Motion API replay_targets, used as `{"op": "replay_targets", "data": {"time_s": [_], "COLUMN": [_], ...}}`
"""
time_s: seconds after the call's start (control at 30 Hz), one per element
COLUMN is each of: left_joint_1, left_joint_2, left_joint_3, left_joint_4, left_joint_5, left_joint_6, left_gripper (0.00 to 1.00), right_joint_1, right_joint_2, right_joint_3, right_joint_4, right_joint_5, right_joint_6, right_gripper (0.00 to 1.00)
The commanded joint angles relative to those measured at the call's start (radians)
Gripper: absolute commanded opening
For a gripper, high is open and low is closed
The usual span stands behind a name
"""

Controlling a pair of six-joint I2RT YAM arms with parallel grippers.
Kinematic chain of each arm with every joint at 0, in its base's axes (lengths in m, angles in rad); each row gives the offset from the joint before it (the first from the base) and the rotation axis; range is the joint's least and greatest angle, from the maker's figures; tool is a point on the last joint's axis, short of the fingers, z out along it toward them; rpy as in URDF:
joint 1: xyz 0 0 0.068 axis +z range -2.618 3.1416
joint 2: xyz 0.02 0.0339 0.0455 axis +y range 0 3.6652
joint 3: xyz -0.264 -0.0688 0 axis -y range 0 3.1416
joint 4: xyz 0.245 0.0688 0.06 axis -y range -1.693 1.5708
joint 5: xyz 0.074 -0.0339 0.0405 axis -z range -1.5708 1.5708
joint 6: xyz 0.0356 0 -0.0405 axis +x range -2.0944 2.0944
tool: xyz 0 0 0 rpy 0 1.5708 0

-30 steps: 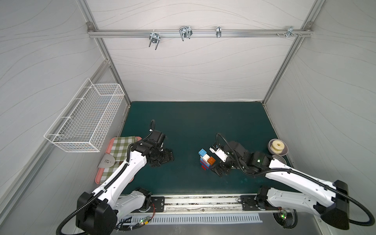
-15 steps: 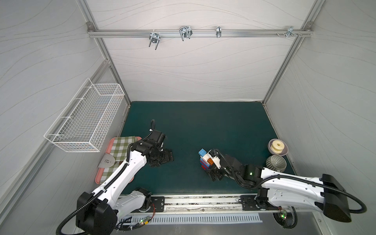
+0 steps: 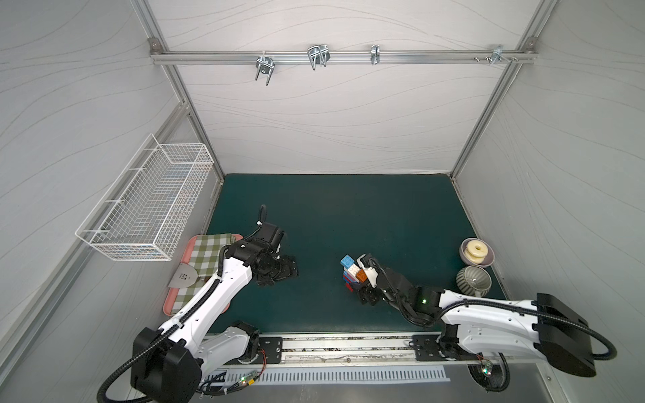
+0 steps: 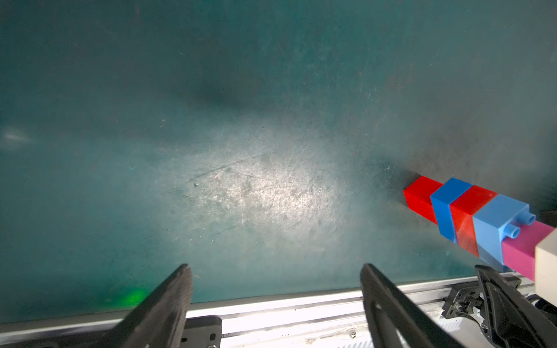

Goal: Assemble a carrot with lego
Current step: Adjust the lego brick at the center of the board.

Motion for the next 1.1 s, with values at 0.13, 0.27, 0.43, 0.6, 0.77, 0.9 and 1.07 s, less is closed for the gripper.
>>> {"op": "replay_targets", "data": {"time_s": [0.13, 0.27, 0.43, 0.6, 0.77, 0.9, 1.07], "left_joint_1": [0.006, 0.005, 0.005, 0.005, 0.006, 0.005, 0.005], "left_joint_2": [0.005, 0.0, -0.003, -0.005, -0.007, -0.005, 0.0], "left_joint_3": [0.032, 0.032, 0.032, 0.032, 0.032, 0.032, 0.03], "left_joint_4": [-0.001, -0.001, -0.001, -0.002, -0.004, -0.001, -0.001], "left_joint_5": [0.0, -0.002, -0.004, -0.008, -0.011, -0.011, -0.009], "left_joint_6": [0.02, 0.018, 0.018, 0.017, 0.015, 0.015, 0.015], "left_gripper": [0.88, 0.88, 0.88, 0.88, 0.88, 0.88, 0.88], "right_joint_1": [-0.021, -0.032, -0.038, -0.045, -0.056, -0.065, -0.075], "right_joint_2": [0.04, 0.058, 0.079, 0.089, 0.082, 0.077, 0.078], "right_joint_3": [-0.006, -0.003, 0.0, 0.002, 0.005, 0.01, 0.014], "right_joint_4": [0.109, 0.111, 0.125, 0.136, 0.13, 0.123, 0.115], "right_joint_5": [-0.051, -0.073, -0.103, -0.114, -0.118, -0.129, -0.156], "right_joint_6": [-0.02, -0.022, -0.029, -0.037, -0.047, -0.058, -0.065], "right_gripper": [0.8, 0.76, 0.69, 0.61, 0.56, 0.52, 0.44]}}
